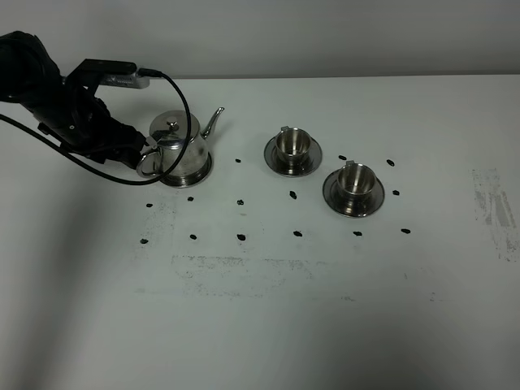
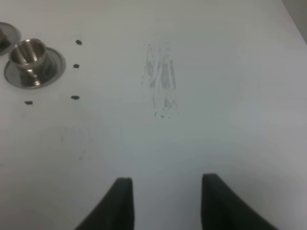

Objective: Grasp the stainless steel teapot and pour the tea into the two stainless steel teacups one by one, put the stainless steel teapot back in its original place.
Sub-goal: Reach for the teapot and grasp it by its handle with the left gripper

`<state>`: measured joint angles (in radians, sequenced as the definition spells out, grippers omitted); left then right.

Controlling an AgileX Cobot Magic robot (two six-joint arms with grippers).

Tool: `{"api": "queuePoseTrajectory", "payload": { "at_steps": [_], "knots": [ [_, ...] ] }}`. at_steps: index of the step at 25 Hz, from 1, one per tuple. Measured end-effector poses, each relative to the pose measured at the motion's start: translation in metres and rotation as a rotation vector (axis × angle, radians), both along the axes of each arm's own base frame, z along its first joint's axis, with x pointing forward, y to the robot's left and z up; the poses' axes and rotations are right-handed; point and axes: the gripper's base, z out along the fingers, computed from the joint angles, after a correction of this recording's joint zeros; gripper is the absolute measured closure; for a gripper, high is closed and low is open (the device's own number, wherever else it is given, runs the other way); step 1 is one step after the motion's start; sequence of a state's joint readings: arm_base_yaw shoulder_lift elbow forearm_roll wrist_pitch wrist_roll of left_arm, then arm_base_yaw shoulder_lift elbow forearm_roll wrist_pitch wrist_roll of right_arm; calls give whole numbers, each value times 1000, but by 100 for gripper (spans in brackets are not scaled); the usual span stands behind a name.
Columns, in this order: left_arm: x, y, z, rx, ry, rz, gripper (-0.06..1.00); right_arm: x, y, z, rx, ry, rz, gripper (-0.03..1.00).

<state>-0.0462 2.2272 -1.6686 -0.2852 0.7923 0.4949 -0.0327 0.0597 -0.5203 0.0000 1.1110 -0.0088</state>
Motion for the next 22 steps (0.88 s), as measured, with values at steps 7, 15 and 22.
{"api": "queuePoseTrajectory", "payload": {
  "at_steps": [7,15,22],
  "knots": [
    [-16,7,42,93,-82,-77,37,0,0,0,0,0,0,64],
    [-64,4,84,156,-164,-347,37,0,0,0,0,0,0,64],
    [-54,-30,98,177,-139,-387,37,0,0,0,0,1,0,65]
  ]
}}
